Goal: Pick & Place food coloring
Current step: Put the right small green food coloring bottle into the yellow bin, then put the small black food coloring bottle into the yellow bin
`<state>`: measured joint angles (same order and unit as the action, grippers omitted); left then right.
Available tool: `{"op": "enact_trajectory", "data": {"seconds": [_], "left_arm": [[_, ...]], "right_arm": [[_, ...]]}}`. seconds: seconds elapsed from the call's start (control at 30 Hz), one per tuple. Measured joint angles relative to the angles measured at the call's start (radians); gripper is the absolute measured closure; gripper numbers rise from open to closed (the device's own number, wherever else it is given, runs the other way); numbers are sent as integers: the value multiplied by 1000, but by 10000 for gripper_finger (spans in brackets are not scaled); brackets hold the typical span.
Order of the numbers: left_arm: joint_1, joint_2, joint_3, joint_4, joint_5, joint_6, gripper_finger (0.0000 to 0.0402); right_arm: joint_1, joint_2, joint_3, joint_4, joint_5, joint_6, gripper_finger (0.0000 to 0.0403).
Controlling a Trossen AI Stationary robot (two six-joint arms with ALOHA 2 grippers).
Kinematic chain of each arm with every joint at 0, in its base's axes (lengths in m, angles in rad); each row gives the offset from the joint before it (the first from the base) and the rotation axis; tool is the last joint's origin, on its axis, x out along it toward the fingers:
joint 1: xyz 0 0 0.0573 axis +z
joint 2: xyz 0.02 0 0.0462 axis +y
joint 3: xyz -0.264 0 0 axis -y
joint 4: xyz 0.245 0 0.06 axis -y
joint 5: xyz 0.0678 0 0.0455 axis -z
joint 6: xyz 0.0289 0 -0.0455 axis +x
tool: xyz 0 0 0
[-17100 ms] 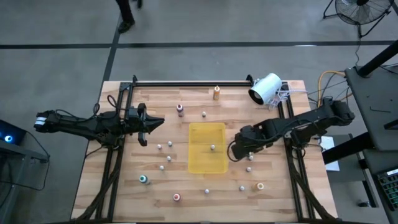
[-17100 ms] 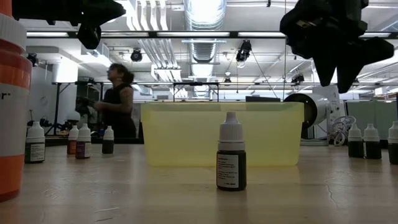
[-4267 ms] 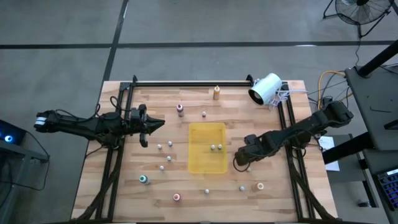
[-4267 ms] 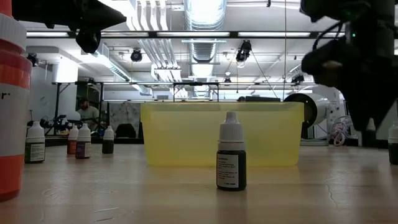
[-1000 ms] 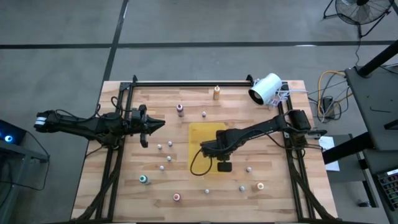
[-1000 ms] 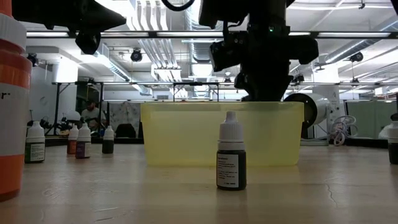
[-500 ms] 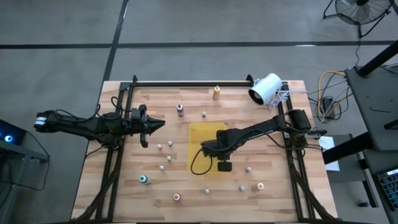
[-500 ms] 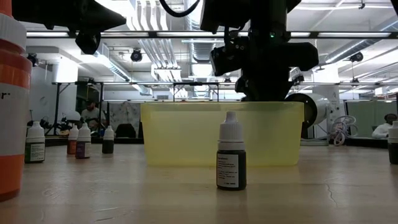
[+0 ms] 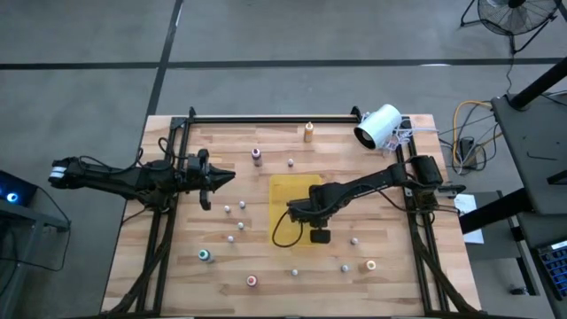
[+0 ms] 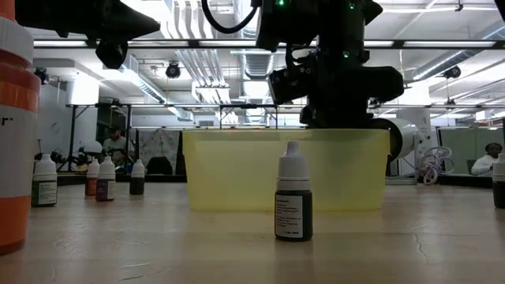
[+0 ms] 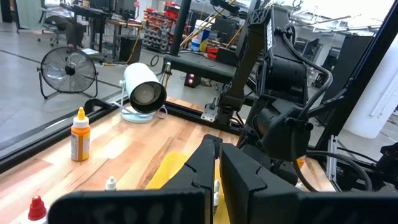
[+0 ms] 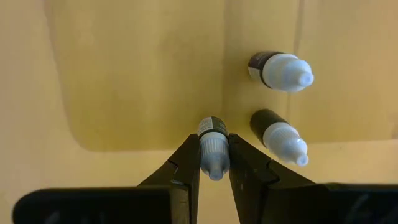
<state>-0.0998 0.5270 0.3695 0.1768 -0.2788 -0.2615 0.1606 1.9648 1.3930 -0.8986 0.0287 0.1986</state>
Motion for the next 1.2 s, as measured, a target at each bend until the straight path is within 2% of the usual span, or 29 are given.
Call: {"op": "enact_trajectory", "data": {"seconds": [0.33, 0.57, 0.77, 1.2], "left_arm": [[0, 0, 0, 0, 0, 0, 402], [0, 0, 0, 2, 0, 0, 402], [0, 0, 0, 2, 0, 0, 402], [0, 0, 0, 2, 0, 0, 402]], "right_arm": [[-5, 0, 0, 0, -1, -16, 346], [-5, 0, 0, 0, -2, -11, 305], [-4, 0, 0, 0, -2, -8, 289], [-4, 1, 43, -41, -2, -7, 300]]}}
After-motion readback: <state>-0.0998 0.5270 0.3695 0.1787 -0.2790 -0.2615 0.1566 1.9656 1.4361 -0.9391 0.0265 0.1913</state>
